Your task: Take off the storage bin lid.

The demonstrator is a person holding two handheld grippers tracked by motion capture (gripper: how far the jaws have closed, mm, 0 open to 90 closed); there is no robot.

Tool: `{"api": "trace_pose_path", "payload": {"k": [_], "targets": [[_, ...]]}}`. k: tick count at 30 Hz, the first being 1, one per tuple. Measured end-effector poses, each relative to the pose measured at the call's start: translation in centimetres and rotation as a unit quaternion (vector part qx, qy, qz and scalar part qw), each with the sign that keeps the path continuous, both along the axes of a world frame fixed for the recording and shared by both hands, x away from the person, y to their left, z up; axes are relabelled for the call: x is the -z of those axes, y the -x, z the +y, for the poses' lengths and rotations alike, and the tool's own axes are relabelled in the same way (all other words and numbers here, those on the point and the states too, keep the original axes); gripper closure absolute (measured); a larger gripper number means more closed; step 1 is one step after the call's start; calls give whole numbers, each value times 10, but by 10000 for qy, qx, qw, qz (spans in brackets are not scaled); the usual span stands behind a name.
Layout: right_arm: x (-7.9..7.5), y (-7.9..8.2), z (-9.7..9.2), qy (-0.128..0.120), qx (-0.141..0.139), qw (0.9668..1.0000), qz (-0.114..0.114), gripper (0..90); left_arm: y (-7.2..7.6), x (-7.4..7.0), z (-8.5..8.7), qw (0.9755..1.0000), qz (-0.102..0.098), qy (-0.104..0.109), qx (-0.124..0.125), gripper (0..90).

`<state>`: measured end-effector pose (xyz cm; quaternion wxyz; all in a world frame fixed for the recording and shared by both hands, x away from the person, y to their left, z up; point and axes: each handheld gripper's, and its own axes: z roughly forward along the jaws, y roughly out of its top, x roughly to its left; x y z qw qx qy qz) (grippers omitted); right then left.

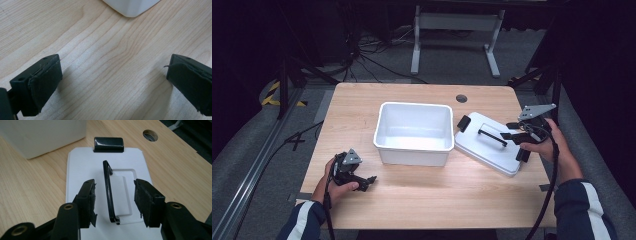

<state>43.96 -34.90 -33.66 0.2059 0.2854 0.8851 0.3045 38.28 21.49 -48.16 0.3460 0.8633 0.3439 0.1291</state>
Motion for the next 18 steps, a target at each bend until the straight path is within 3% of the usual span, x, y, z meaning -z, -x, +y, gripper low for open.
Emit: {"api": "trace_pose_path", "payload": {"k": [18], "targets": [[-6,27,-3,39,204,9994,-278,409,7,1,2,10000,-7,16,44,6]]}}
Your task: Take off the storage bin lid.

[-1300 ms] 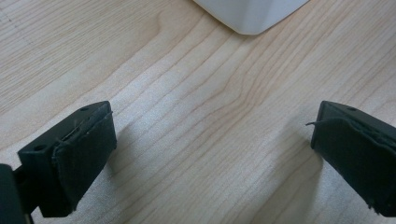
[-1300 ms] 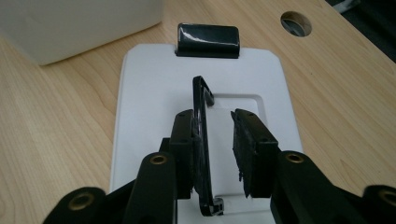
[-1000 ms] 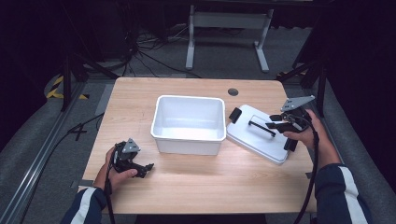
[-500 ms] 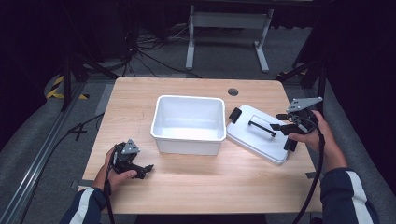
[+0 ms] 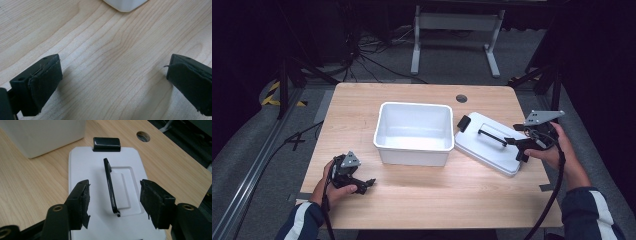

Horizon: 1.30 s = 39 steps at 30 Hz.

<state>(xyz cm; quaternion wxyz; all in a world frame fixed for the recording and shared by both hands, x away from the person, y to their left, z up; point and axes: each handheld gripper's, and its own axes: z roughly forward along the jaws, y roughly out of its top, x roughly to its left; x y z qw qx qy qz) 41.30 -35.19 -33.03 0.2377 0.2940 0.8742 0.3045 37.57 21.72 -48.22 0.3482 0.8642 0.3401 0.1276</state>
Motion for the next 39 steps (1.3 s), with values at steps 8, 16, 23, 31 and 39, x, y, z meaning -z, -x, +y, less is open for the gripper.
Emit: {"api": "trace_pose_path", "payload": {"k": [8,16,23,31,39], "targets": [[6,15,-5,9,16,10000,-46,387,2,0,1,10000,-1,-8,-17,6],[26,31,-17,-59,61,10000,-12,369,2,0,1,10000,-17,-14,-16,6],[41,48,-26,-215,-4,9997,-70,359,3,0,1,10000,19,-6,-24,6],[60,64,-31,-174,-75,9998,-23,340,3,0,1,10000,5,3,-32,6],[84,79,-38,-382,-56,9992,85,303,3,0,1,10000,6,4,-33,6]]}}
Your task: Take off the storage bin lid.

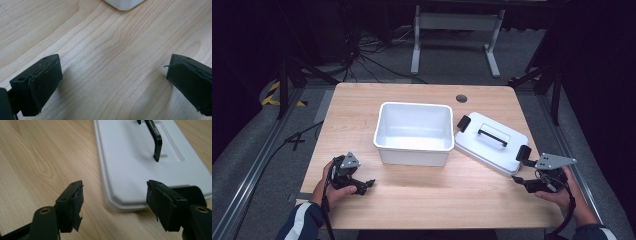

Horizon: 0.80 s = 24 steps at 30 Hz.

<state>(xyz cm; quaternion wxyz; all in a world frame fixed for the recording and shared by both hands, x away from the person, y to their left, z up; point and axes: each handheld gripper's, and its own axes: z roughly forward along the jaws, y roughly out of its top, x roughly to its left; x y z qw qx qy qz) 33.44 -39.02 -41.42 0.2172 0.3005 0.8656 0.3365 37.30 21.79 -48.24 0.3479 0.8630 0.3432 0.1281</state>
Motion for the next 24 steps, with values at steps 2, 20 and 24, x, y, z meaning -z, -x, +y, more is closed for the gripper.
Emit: {"api": "trace_pose_path", "payload": {"k": [2,20,24], "targets": [[5,1,-2,-39,57,10000,0,290,0,0,0,10000,-1,-1,1,6],[46,10,-18,-478,531,9972,215,251,0,0,0,10000,1,-16,25,5],[53,11,-19,-576,515,9965,303,247,-1,0,0,10000,-13,-23,32,5]]}}
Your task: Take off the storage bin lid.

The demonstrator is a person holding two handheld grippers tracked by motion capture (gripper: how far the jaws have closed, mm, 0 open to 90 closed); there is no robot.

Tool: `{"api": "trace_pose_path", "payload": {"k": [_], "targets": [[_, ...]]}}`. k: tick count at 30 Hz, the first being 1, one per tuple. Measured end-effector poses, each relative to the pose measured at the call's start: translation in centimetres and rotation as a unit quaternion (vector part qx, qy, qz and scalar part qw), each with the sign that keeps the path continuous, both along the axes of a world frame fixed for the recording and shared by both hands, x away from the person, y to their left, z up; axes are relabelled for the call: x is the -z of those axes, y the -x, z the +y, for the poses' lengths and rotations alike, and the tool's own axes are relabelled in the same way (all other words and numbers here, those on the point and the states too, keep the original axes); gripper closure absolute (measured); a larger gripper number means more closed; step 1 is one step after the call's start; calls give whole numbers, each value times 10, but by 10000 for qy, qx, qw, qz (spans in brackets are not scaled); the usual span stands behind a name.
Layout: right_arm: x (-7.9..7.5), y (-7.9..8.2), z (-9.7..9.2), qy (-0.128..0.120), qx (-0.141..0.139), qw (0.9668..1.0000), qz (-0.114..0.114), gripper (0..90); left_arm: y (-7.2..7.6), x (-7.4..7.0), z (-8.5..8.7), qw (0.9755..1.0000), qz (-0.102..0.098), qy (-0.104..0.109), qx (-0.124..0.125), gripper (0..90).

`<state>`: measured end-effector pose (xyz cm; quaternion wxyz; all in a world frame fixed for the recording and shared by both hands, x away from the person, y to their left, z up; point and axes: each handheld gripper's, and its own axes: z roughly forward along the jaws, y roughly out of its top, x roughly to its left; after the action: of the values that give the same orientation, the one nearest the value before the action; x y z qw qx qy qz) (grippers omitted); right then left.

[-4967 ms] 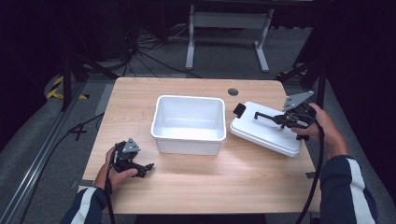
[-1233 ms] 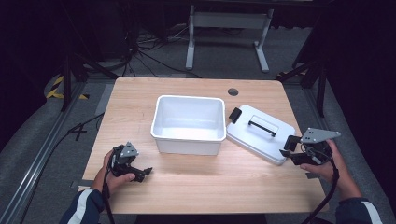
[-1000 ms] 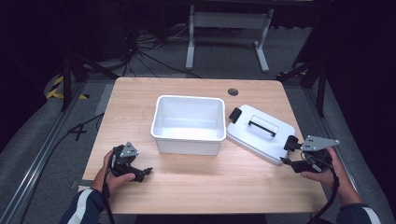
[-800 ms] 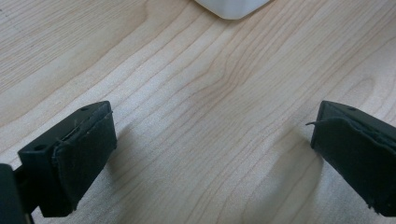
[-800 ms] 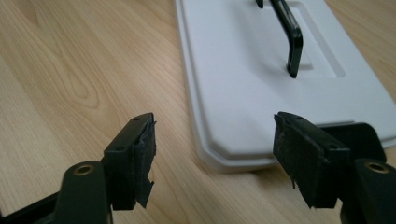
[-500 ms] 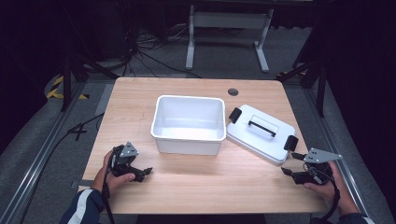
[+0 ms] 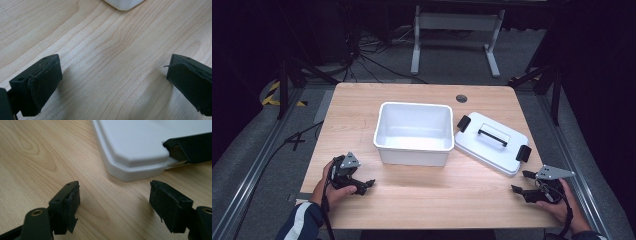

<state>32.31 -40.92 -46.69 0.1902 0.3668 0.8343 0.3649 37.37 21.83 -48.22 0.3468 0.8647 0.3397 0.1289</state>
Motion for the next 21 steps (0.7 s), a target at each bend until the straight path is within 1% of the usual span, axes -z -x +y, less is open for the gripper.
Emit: {"api": "trace_pose_path", "payload": {"k": [1,2,5,6,21], "targets": [[0,1,-2,-44,82,10000,-7,245,0,0,0,10000,1,0,7,4],[0,0,-2,-32,127,9999,2,242,0,0,0,10000,-10,-4,12,4],[0,0,-2,-30,152,9999,44,233,0,0,0,10000,-11,-3,12,4],[0,-1,-2,-55,174,9998,91,232,0,0,0,10000,1,-1,10,4],[0,-1,-2,-44,196,9998,95,228,0,0,0,10000,-9,2,-2,5]]}}
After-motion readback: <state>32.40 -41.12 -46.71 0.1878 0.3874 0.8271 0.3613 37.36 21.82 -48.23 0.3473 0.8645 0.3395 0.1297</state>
